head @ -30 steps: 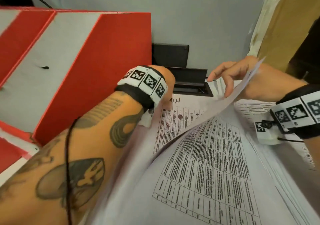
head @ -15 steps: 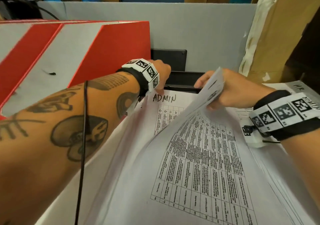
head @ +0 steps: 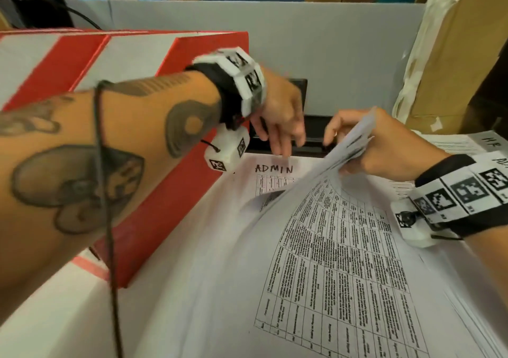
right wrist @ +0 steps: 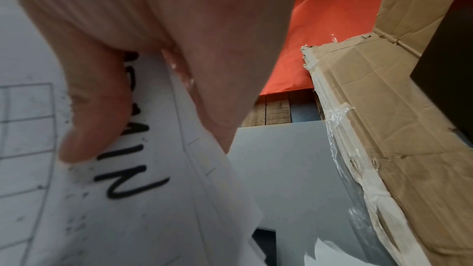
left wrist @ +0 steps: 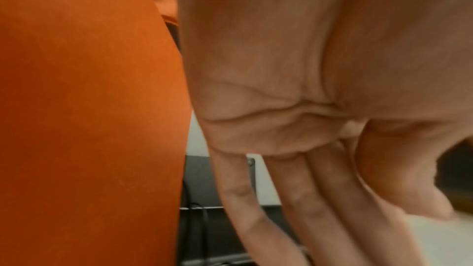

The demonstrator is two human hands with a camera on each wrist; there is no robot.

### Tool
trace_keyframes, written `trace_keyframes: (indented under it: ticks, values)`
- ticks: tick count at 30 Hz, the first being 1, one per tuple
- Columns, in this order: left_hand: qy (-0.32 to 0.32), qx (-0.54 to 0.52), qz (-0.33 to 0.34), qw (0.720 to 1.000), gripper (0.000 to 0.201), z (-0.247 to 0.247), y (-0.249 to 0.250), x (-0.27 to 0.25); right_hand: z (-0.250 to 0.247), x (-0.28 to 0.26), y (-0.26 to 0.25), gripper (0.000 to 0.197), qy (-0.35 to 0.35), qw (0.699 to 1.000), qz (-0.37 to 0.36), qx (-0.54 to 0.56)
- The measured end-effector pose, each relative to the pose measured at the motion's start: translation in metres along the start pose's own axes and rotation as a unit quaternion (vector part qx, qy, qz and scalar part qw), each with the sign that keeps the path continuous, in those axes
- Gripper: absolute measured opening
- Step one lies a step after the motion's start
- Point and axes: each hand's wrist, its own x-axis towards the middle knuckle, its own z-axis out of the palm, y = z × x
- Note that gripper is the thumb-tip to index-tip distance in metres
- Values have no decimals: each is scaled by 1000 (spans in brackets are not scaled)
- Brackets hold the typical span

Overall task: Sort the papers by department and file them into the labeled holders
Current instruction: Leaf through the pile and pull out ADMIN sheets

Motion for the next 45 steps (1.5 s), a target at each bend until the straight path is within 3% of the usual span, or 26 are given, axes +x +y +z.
trace_keyframes:
  ticks: [2,4,6,10,12,16,19,21,26,33,40,43,45]
  values:
    - [4,157,-45,987,27,13,-8,22,0,-1,-1,60,-19,1000,-3,-8]
    - [12,292,-84,953,41,26,-16,37,0,0,1,68,-28,1000,-5,-6]
    - [32,329,-103,938,48,33,-23,45,1,0,4,60,-32,999,-8,8]
    - [98,308,-101,941,24,35,-28,40,0,2,11,31,-40,999,12,-1]
    - [117,302,-83,942,19,33,-28,37,0,2,10,31,-44,999,15,-5]
    - [145,286,-67,945,29,33,-29,38,-4,0,5,47,-45,999,13,-6]
    - [188,260,-59,945,30,31,-25,33,-13,-1,2,40,-35,999,15,2]
    - [180,239,-51,953,43,28,-26,32,-18,-3,-1,39,-36,999,14,-4]
    - [55,205,-66,975,62,46,-36,41,-20,-4,-4,46,-45,999,19,-14]
    - [134,214,-60,966,35,42,-31,42,-23,-6,-14,62,-43,998,28,-23]
    - [237,275,-80,928,33,25,-16,25,-26,-8,-15,23,-16,993,95,-62]
    - [224,260,-56,938,33,14,-10,13,-26,-8,-16,25,-27,992,101,-66]
    - [190,254,-23,948,28,7,-7,10,-22,-9,-18,38,-24,994,84,-60]
